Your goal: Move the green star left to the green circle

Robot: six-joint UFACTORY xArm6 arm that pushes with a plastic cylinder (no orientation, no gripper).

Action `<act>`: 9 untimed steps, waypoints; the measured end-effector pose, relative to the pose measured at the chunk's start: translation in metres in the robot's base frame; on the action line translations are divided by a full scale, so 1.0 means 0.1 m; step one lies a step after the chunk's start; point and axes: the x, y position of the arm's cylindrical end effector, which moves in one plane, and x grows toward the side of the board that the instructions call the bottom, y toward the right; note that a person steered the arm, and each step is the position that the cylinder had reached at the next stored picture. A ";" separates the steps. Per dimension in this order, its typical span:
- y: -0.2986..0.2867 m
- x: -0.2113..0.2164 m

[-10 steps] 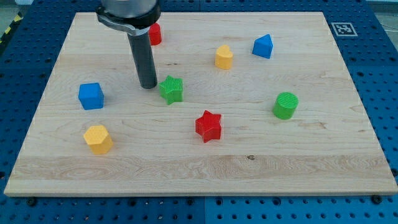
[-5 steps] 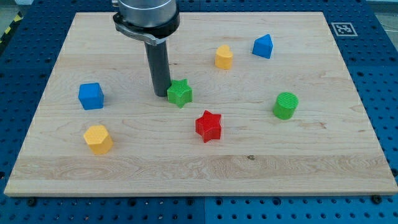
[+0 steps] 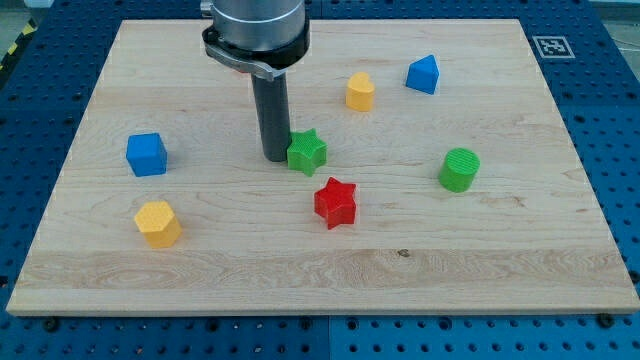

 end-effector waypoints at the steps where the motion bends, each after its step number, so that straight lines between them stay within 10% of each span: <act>1: 0.10 0.02; 9: 0.49 -0.20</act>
